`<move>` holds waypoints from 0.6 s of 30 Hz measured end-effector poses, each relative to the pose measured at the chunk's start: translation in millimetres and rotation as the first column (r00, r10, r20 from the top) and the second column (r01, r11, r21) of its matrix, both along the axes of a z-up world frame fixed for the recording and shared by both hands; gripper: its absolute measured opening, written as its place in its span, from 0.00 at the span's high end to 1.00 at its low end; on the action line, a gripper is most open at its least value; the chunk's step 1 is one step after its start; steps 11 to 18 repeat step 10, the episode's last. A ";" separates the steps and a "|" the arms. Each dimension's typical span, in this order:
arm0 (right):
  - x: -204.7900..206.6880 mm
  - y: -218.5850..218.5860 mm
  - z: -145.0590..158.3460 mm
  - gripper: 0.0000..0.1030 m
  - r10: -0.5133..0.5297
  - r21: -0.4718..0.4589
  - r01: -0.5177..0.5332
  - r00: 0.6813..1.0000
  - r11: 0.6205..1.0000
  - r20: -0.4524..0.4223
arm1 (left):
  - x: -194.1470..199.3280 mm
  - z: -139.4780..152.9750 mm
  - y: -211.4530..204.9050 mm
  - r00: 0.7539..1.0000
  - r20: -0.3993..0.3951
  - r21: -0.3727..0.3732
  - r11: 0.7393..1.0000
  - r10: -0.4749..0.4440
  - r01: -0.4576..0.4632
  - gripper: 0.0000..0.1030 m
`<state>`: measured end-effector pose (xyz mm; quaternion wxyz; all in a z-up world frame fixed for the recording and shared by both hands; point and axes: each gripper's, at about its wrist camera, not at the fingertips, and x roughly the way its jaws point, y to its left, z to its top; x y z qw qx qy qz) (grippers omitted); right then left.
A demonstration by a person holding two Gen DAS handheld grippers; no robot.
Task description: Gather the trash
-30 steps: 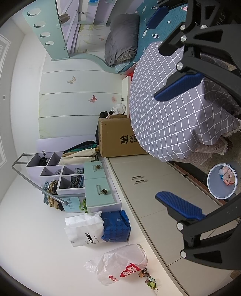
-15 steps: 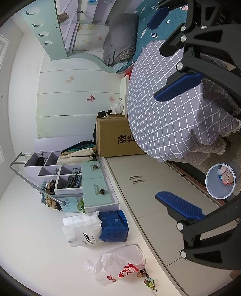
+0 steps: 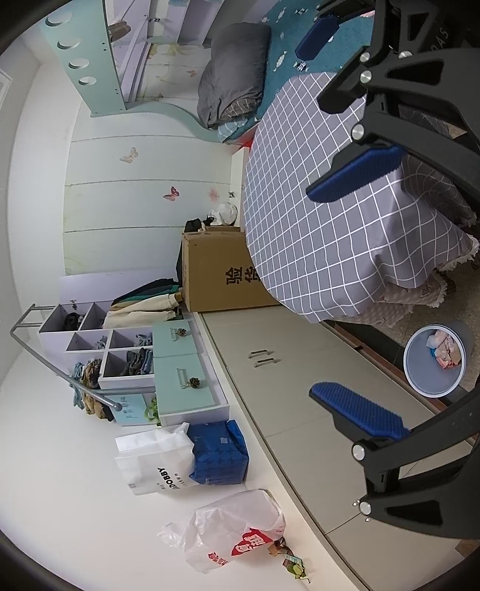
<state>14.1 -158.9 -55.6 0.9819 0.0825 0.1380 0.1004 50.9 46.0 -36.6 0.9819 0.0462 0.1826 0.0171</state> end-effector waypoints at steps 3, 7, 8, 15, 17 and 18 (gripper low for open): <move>8.1 -0.8 -3.2 0.09 0.005 0.006 -0.005 1.000 1.000 -0.011 | 6.1 -3.6 -0.6 1.000 -0.008 0.007 1.000 0.007 -0.007 0.07; 20.8 -0.2 -9.2 0.09 0.014 0.018 -0.014 1.000 1.000 -0.027 | 17.7 -9.2 -1.4 0.999 -0.022 0.019 1.000 0.023 -0.023 0.07; 24.8 -0.1 -10.8 0.09 0.016 0.021 -0.016 0.999 1.000 -0.032 | 20.6 -11.3 -2.3 0.999 -0.027 0.022 0.999 0.027 -0.027 0.07; 31.4 -0.5 -15.3 0.09 0.021 0.028 -0.020 0.999 0.999 -0.046 | 28.3 -15.0 -3.9 0.999 -0.040 0.029 0.999 0.036 -0.035 0.07; 31.4 -0.5 -15.3 0.09 0.021 0.028 -0.020 0.999 0.999 -0.046 | 28.3 -15.0 -3.9 0.999 -0.040 0.029 0.999 0.036 -0.035 0.07; 31.4 -0.5 -15.3 0.09 0.021 0.028 -0.020 0.999 0.999 -0.046 | 28.3 -15.0 -3.9 0.999 -0.040 0.029 0.999 0.036 -0.035 0.07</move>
